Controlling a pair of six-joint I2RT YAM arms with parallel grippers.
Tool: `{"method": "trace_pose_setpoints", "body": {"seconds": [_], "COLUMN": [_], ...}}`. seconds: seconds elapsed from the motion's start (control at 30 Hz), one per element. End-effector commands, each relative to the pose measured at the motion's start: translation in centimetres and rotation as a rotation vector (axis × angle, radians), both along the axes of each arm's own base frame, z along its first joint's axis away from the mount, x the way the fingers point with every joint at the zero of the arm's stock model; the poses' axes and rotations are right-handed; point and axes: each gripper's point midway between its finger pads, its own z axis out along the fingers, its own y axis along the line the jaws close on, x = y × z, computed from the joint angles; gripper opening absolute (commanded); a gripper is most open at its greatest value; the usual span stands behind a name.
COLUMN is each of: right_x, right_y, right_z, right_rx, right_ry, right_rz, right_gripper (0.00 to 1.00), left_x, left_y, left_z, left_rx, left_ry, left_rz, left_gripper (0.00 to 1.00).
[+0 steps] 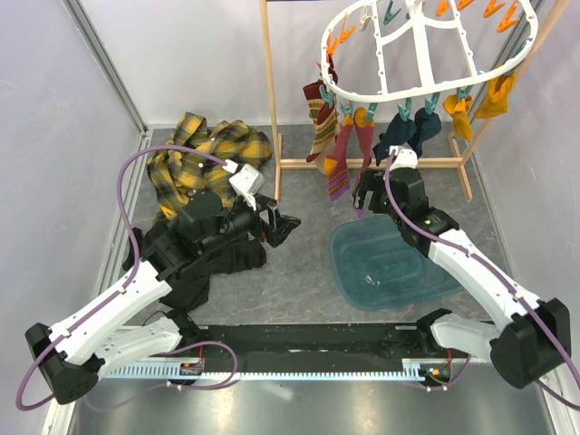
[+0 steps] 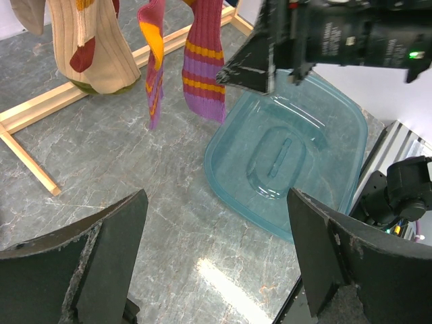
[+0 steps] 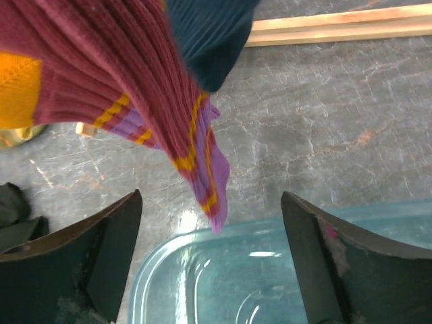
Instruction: Remove the socks clipped to the hanger
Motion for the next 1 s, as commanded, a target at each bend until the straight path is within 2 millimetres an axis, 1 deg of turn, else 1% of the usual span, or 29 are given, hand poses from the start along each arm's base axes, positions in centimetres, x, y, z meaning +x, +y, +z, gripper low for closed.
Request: {"method": "trace_pose_setpoints", "body": {"seconds": [0.0, 0.03, 0.07, 0.13, 0.17, 0.2, 0.3, 0.43, 0.53, 0.57, 0.63, 0.67, 0.7, 0.73, 0.77, 0.83, 0.87, 0.9, 0.97], "right_x": [2.0, 2.0, 2.3, 2.4, 2.5, 2.5, 2.2, 1.7, 1.4, 1.2, 0.9, 0.7, 0.5, 0.4, 0.2, -0.1, -0.2, -0.5, -0.8], "right_y": [0.8, 0.8, 0.9, 0.9, 1.0, 1.0, 1.3, 1.0, 1.0, 1.1, 1.6, 1.7, 2.2, 2.3, 2.4, 2.6, 2.5, 2.6, 2.6], "right_z": [1.2, 0.6, 0.7, -0.2, -0.3, -0.4, -0.4, 0.6, 1.2, 1.2, 2.1, 2.3, 3.1, 3.4, 3.5, 4.5, 4.5, 5.1, 5.4], "right_rx": [-0.008, -0.015, -0.012, -0.02, -0.019, -0.019, -0.01, -0.004, -0.004, -0.003, 0.015, 0.021, 0.038, 0.043, 0.042, 0.052, 0.049, 0.057, 0.064], "right_ry": [-0.099, -0.093, -0.111, -0.1, -0.1, -0.095, -0.093, -0.116, -0.125, -0.121, -0.134, -0.132, -0.147, -0.15, -0.145, -0.16, -0.154, -0.169, -0.175], "right_rz": [0.023, 0.026, 0.028, 0.026, 0.029, 0.032, 0.051, 0.052, 0.062, 0.068, 0.099, 0.113, 0.137, 0.149, 0.16, 0.173, 0.175, 0.182, 0.19], "right_gripper": [0.84, 0.81, 0.73, 0.63, 0.55, 0.52, 0.47, 0.47, 0.38, 0.3, 0.22, 0.12, 0.05, 0.0, 0.0, 0.0, 0.0, 0.0, 0.0], "left_x": [0.1, 0.0, 0.0, -0.1, -0.1, -0.1, -0.1, -0.1, -0.1, -0.1, 0.0, 0.0, 0.1, 0.1, 0.1, 0.3, 0.3, 0.3, 0.3], "left_y": [0.2, 0.2, 0.3, 0.3, 0.3, 0.3, 0.2, 0.1, 0.0, 0.0, 0.0, 0.0, 0.0, 0.1, 0.0, 0.0, 0.0, -0.1, -0.1], "left_z": [1.7, 1.7, 1.9, 1.8, 1.9, 1.8, 1.7, 1.8, 1.7, 1.6, 1.5, 1.4, 1.3, 1.4, 1.3, 1.1, 1.1, 1.0, 1.0], "left_rx": [-0.022, -0.023, -0.026, -0.024, -0.024, -0.022, -0.021, -0.023, -0.022, -0.02, -0.017, -0.016, -0.014, -0.014, -0.012, -0.009, -0.009, -0.007, -0.007], "left_ry": [-0.067, -0.07, -0.073, -0.073, -0.075, -0.073, -0.072, -0.072, -0.069, -0.067, -0.065, -0.064, -0.062, -0.063, -0.061, -0.058, -0.058, -0.055, -0.053], "left_rz": [-0.002, -0.004, -0.004, -0.004, -0.005, -0.004, -0.007, -0.013, -0.016, -0.016, -0.012, -0.012, -0.009, -0.004, -0.006, -0.003, -0.004, -0.006, -0.006], "left_gripper": [0.91, 0.91, 0.91, 0.91, 0.9, 0.9, 0.9, 0.9, 0.9, 0.9, 0.89, 0.89, 0.89, 0.89, 0.89, 0.89, 0.89, 0.89, 0.89]}}
